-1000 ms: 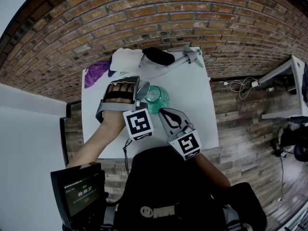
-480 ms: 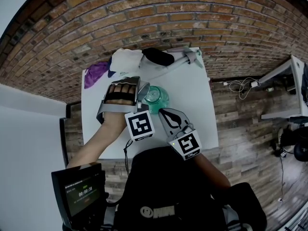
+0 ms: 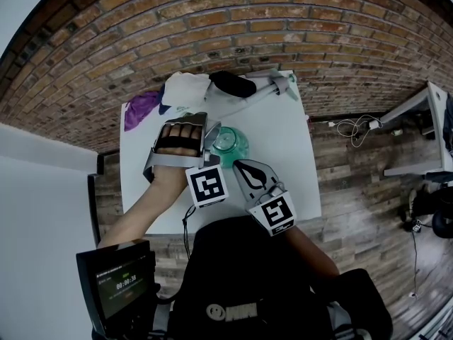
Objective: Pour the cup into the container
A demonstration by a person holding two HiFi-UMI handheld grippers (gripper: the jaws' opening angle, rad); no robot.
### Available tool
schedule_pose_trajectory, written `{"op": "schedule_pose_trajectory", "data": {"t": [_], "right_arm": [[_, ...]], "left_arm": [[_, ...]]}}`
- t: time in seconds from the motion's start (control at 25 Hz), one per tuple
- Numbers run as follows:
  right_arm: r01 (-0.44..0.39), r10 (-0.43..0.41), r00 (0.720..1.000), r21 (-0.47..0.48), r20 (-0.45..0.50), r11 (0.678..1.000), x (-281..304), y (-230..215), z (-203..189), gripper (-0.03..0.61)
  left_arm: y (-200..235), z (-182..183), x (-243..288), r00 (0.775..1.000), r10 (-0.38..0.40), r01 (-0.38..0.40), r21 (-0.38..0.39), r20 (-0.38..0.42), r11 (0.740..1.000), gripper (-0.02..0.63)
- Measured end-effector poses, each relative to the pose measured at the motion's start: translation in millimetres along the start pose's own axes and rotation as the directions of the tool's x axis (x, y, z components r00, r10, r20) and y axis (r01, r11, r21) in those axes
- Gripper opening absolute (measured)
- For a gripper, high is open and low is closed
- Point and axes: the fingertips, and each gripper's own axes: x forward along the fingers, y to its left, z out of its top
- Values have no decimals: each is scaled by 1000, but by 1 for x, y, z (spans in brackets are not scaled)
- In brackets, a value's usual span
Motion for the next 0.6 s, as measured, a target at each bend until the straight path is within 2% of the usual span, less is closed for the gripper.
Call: {"op": "schedule_pose_trajectory", "data": {"t": [0.6], "right_arm": [[-9,9,1000,-12,-1,1000,-1,2,0,3]], "left_arm": [[-1,3,-3,1000,17,-17,37,2,999,288]]}}
